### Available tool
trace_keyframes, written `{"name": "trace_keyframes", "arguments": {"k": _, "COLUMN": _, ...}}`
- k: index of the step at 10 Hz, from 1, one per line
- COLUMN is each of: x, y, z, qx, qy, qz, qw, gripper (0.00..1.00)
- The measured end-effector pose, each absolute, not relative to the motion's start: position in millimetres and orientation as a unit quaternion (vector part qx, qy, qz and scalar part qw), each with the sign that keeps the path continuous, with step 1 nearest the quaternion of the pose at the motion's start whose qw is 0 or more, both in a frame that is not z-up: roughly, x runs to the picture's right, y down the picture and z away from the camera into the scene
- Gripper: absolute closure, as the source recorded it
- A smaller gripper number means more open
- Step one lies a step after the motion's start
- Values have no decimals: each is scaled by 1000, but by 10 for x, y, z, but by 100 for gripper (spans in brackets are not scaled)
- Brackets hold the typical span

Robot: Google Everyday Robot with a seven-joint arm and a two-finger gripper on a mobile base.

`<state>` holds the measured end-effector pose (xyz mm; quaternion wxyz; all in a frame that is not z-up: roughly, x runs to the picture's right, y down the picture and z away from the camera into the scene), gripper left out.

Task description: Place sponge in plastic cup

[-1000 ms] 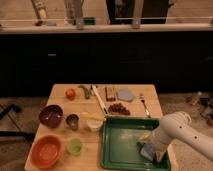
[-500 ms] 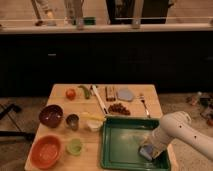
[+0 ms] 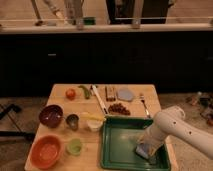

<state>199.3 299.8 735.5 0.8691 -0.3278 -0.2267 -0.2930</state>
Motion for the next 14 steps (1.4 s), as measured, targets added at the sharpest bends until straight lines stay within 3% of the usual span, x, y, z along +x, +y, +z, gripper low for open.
{"name": "trace_keyframes", "arguments": {"k": 8, "x": 1411, "y": 2689, "z": 7142, "qx": -336, "qy": -188, "qz": -274, "qw": 881, "gripper": 100}}
{"name": "trace_keyframes", "arguments": {"k": 14, "x": 462, "y": 2504, "z": 6810, "qx": -310, "qy": -246, "qz": -354, "qw": 847, "gripper": 100}}
